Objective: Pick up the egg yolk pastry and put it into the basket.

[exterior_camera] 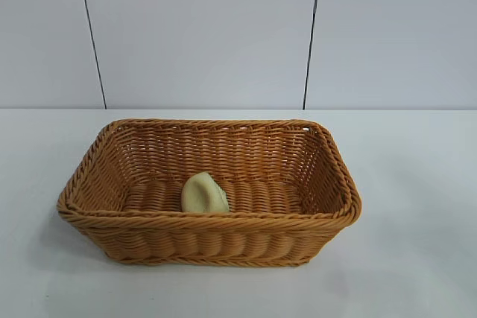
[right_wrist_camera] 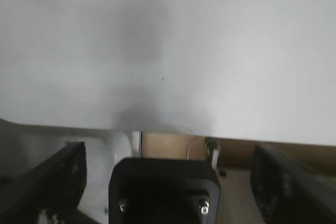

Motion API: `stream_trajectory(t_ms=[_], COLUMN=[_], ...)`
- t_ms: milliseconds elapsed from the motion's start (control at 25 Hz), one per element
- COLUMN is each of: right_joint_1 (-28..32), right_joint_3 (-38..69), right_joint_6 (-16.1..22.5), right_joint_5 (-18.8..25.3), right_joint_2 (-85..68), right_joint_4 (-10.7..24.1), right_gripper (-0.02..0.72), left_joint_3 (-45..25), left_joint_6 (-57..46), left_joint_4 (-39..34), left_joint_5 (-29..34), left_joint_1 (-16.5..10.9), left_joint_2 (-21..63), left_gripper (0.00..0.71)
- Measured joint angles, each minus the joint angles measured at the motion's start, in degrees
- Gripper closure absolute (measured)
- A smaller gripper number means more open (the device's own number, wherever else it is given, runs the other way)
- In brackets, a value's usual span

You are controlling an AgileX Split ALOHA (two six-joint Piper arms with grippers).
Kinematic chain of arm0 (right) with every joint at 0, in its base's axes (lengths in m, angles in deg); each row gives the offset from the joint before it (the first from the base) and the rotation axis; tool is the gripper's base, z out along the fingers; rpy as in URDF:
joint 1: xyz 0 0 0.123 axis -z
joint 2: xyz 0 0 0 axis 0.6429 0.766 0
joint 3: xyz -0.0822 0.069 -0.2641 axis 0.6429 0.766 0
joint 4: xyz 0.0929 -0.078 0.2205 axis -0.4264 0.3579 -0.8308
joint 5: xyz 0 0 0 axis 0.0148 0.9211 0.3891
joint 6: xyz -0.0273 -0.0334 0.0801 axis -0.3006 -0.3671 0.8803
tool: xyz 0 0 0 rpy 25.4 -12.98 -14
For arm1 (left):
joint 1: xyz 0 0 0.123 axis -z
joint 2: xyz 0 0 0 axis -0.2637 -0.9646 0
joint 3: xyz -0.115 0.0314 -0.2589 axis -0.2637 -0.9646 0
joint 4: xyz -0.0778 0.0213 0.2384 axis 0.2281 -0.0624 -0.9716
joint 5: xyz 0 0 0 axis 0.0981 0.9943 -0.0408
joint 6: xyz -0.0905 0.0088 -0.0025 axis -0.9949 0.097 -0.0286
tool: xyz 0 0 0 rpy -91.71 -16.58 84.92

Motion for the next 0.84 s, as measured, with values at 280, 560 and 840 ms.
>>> stream_trajectory(t_ms=[280, 560, 840], right_joint_1=[0.0, 0.0, 0.0], right_joint_3=[0.11, 0.38, 0.44], right_joint_6=[-0.2, -0.2, -0.2], right_joint_5=[-0.07, 0.15, 0.15], right_joint_2=[-18.84, -24.4, -24.57], right_joint_4=[-0.59, -0.59, -0.59], right_gripper=[0.113, 0.113, 0.113], left_joint_3=[0.0, 0.0, 0.0], left_joint_6=[0.0, 0.0, 0.0], left_joint_4=[0.0, 0.0, 0.0], left_joint_5=[0.0, 0.0, 0.0], left_joint_1=[0.0, 0.0, 0.0], left_joint_2=[0.0, 0.0, 0.0], left_gripper=[0.014, 0.014, 0.014])
